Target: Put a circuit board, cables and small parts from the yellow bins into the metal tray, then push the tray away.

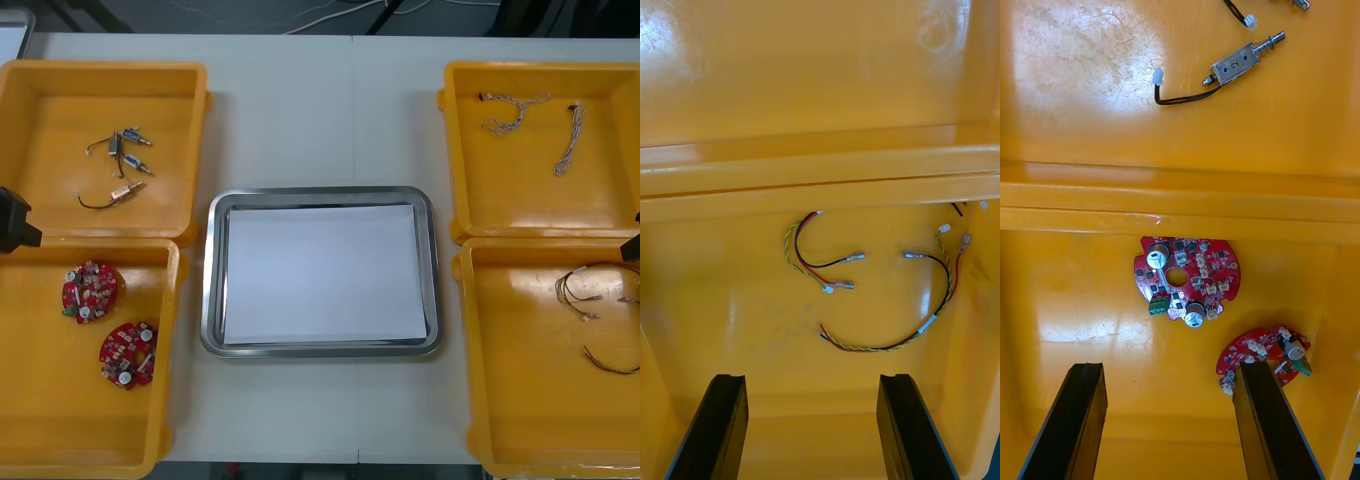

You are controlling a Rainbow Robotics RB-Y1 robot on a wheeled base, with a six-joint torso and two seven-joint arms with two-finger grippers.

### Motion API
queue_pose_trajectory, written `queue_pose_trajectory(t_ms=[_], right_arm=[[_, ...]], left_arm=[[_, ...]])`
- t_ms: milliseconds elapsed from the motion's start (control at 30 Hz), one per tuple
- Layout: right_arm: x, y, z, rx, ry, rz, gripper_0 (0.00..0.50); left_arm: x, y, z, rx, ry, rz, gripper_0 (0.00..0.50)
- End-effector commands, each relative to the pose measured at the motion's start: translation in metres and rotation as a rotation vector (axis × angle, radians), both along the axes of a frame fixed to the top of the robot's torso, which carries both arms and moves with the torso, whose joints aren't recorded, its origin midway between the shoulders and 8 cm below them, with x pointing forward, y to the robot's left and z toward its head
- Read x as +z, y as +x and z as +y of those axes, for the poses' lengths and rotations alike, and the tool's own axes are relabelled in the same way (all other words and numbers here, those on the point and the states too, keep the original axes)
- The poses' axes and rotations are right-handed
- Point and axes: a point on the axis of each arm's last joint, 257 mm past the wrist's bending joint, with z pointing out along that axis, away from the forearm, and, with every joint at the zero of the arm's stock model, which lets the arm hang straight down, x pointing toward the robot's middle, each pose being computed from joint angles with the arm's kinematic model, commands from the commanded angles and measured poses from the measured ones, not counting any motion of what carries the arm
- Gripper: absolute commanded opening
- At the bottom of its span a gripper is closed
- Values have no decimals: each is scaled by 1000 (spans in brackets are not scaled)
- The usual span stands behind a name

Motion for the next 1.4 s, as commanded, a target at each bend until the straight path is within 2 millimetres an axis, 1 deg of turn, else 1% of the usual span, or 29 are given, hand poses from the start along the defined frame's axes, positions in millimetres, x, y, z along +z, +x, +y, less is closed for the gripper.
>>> queue_pose_trajectory(t_ms=[33,500,533,567,600,633,667,733,833,1033,1100,1400], right_arm=[[10,1,-3,-14,-1,-34,500],[10,1,-3,-14,-1,-34,500],[10,1,-3,-14,-1,-34,500],[-9,-9,-1,-20,15,13,500],[-9,-9,-2,-22,14,13,500],[-9,-9,-2,-22,14,13,500],[-12,-10,-3,-39,24,15,500],[-11,-9,-6,-52,24,6,500],[-10,-10,-9,-113,36,5,500],[-17,-18,-14,-275,90,25,500],[-20,-21,-17,-338,110,30,500],[-39,-35,-33,-623,218,29,500]], left_arm=[[15,-5,18,-55,92,-18,500],[15,-5,18,-55,92,-18,500],[-11,-14,9,-219,128,41,500],[-11,-14,9,-218,127,41,500],[-16,-16,7,-217,120,48,500],[-16,-16,7,-217,120,48,500],[-11,-15,8,-217,139,34,500],[-11,-15,8,-221,140,35,500],[-10,-15,8,-225,140,34,500],[-10,-19,9,-218,141,30,500],[-14,-24,11,-210,143,36,500],[-22,-34,12,-177,112,-8,500]])
